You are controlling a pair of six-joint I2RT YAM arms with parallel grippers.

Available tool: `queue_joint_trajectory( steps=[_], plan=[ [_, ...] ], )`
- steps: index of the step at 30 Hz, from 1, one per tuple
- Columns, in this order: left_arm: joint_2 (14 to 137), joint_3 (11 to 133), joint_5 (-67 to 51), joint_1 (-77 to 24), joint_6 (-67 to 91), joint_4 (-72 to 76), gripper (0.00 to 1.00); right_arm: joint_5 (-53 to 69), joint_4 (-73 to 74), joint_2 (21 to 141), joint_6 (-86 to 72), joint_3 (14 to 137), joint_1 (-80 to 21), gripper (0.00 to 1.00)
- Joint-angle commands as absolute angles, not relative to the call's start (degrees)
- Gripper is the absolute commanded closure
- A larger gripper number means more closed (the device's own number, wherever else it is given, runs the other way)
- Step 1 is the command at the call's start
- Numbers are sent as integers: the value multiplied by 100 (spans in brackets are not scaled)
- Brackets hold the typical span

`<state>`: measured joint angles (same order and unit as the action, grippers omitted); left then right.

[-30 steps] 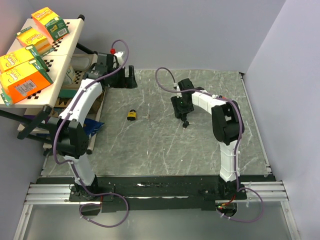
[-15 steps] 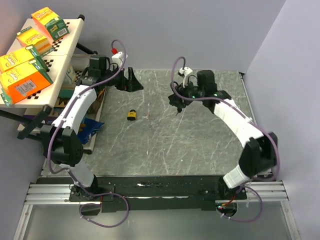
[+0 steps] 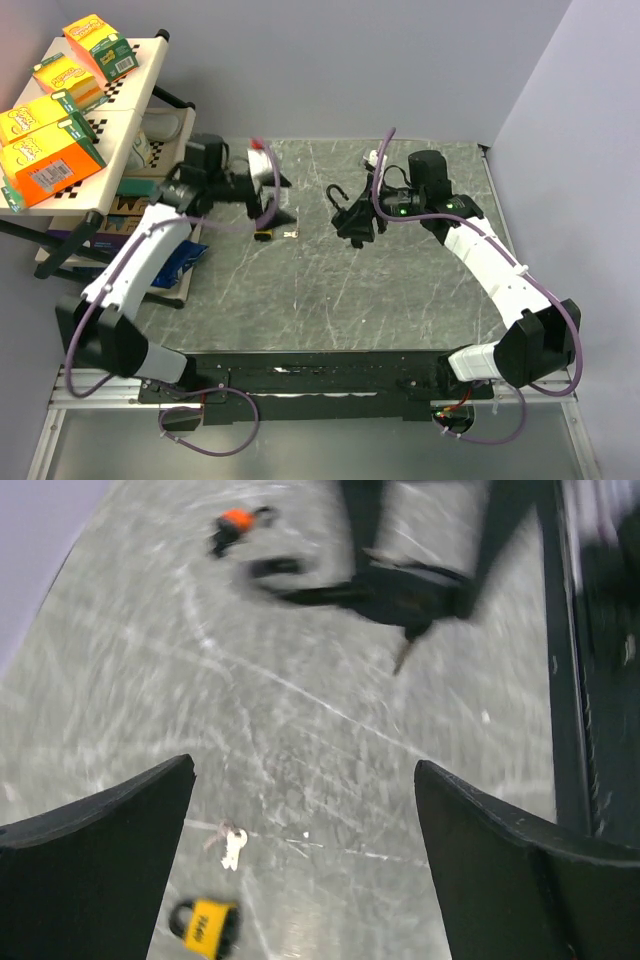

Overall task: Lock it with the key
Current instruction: Pick up the lock from the center of the board, then lock the lock.

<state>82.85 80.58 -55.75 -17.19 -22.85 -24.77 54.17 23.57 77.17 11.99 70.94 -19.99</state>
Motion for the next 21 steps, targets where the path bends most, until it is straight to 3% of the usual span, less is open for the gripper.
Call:
queue_joint_trajectory(
  steps=[1,11,17,21],
  plan=[
    [7542,7542,-5722,-2258,-5518,-3410,4,6503,2285,7673,844,7278,-1969,100],
    [7243,7085,-5643,-2478,-5589,-2857,1,6767,2803,7549,1413,7259,-2153,100],
    [7259,7084,-5581,-2549,-6764,-3014,5,7189,4234,7883,2537,7663,-2469,100],
    [7269,7040,-5757,-2698,-7443,-3252,13,7312,5149,8138,3251,7971,-2654,100]
  ],
)
